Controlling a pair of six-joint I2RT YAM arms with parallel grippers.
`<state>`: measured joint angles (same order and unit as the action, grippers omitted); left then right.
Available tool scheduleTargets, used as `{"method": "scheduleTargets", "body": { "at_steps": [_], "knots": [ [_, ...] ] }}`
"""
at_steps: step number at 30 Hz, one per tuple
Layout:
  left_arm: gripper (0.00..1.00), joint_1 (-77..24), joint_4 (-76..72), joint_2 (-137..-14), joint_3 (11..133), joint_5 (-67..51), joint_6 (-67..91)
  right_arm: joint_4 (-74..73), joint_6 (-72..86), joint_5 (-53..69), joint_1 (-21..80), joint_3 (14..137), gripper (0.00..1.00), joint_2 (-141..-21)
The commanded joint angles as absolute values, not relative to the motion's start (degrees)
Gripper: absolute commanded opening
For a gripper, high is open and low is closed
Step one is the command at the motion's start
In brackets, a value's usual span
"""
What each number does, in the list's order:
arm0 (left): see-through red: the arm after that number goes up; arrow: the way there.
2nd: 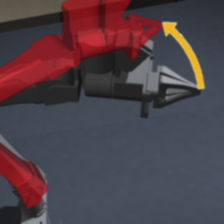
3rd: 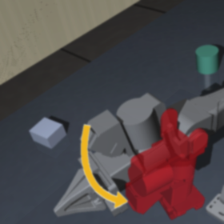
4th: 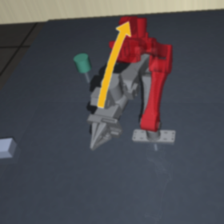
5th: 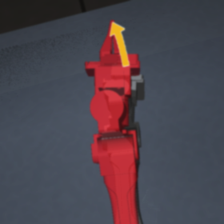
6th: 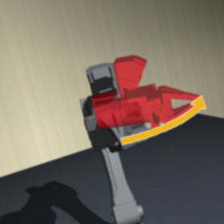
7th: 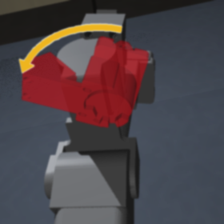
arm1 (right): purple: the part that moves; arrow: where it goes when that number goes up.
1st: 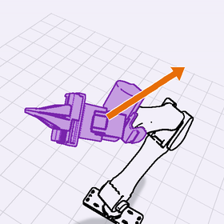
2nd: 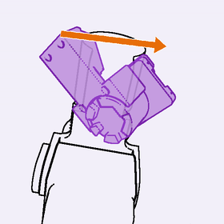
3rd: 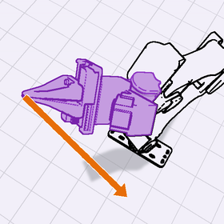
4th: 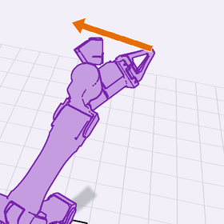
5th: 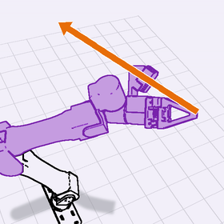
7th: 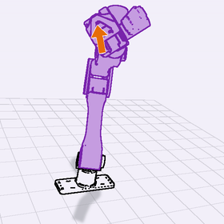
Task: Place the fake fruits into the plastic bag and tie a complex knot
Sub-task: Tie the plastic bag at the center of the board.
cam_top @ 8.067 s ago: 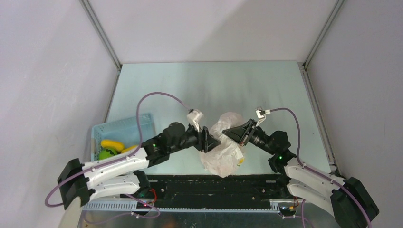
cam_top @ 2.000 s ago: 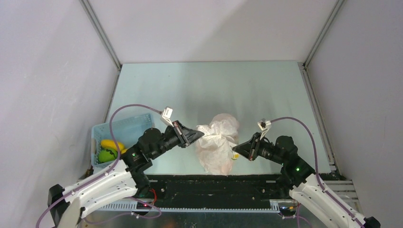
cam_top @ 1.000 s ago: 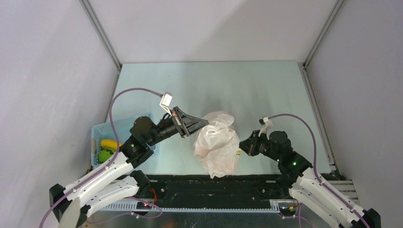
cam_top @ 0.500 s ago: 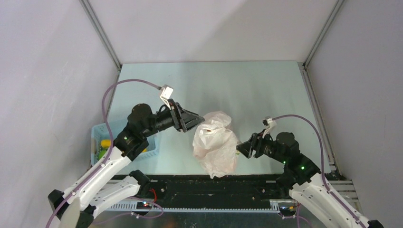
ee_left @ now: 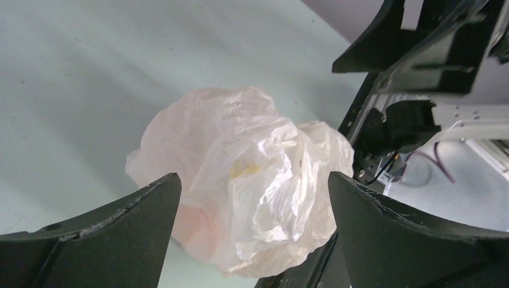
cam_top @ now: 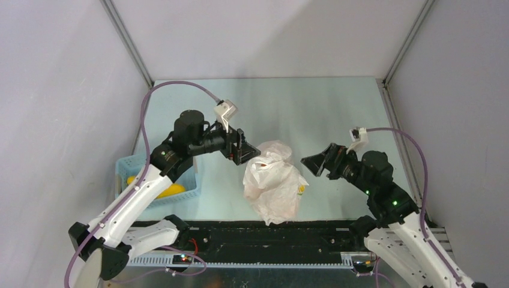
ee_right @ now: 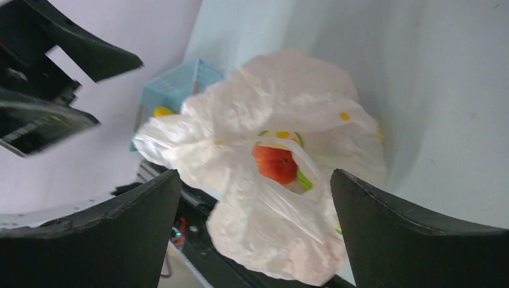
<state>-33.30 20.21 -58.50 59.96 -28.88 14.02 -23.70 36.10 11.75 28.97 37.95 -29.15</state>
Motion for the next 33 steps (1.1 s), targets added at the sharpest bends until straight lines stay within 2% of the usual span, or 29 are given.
{"method": "scheduleTargets", "body": {
  "at_steps": [1, 4, 7, 17, 26, 33],
  "knots": [
    [0.99, -33.0, 22.1, -57.3, 60.3, -27.0, 6.8, -20.4, 47.0, 2.0, 33.6, 44.2, 0.99, -34.6],
    [0.99, -33.0, 19.9, -55.9, 58.1, -25.8, 7.1, -20.8, 46.5, -7.5, 41.3, 46.6, 0.99, -39.3],
    [0.99, -33.0, 17.7, -55.5, 55.5, -27.6, 8.4, -19.9, 44.7, -8.7, 45.2, 48.8, 0.99, -44.2],
    [1.0, -33.0, 14.0, -54.9, 51.7, -31.6, 9.9, -17.4, 43.1, -9.8, 49.8, 52.2, 0.99, -53.2],
    [0.99, -34.0, 14.0, -55.4, 51.3, -30.6, 9.7, -20.7, 44.1, -14.7, 53.8, 53.0, 0.99, -54.4],
    [0.83, -36.5, 16.9, -57.3, 52.3, -28.1, 8.1, -22.1, 44.5, -16.0, 54.9, 53.0, 0.99, -55.8]
  ]
}}
